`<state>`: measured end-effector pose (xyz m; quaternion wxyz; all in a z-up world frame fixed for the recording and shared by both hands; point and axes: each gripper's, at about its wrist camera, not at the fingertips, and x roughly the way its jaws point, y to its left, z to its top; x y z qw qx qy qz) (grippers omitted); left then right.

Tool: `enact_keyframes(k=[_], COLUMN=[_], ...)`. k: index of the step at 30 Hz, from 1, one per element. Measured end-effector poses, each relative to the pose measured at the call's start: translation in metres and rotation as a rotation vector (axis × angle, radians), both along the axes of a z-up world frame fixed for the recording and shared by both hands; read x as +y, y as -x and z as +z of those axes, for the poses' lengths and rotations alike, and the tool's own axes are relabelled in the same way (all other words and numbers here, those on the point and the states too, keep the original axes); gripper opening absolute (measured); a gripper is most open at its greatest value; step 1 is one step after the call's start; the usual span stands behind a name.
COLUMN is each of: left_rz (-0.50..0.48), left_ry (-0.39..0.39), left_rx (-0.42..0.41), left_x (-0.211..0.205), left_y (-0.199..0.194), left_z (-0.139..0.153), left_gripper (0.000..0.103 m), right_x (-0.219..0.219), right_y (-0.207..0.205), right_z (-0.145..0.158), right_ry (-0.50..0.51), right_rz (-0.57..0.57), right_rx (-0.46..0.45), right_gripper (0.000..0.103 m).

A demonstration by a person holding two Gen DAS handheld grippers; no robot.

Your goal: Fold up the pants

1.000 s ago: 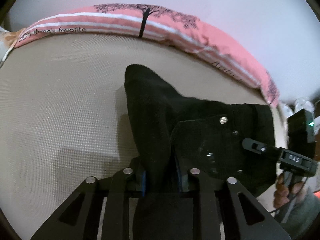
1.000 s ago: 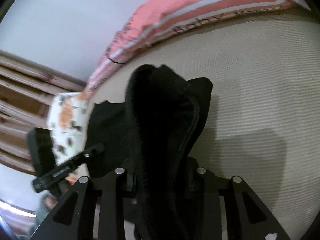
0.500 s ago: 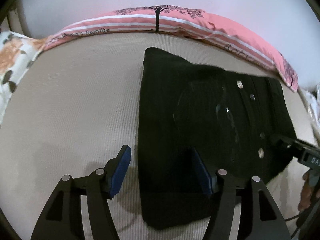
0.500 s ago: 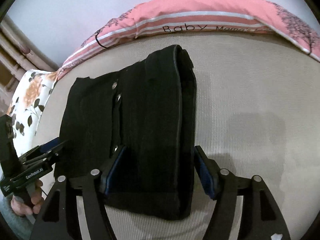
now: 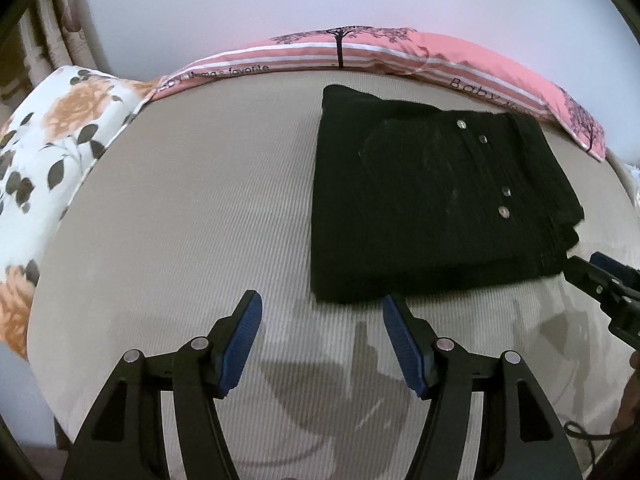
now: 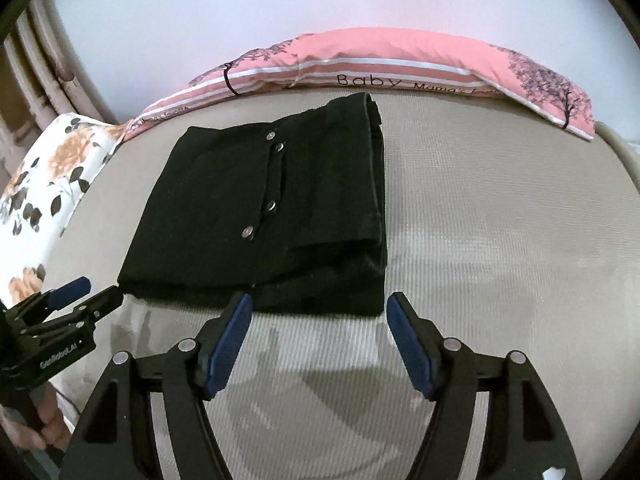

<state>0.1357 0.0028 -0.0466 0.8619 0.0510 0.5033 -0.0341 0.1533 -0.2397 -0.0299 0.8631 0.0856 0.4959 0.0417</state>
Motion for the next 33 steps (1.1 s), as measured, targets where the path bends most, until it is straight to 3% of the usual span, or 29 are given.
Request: enact_keyframes(k=[14,33], left_rz=[0.005,0.023], left_ry=[0.022,0.013], left_rx=[-0.025,-0.024], left_x=[-0.002,0.005], left_y=[0.036,0.042], left_z=[0.004,0.0], left_gripper=[0.064,0.064], right_x=[0.025,0.034], right_y=[0.034,0.04], right_z=[0.005,0.001], right_ry=[0.05,0.063], right_rz=[0.032,0.04], right_rx=[-0.03,-0.023], right_gripper=[0.075,0.075])
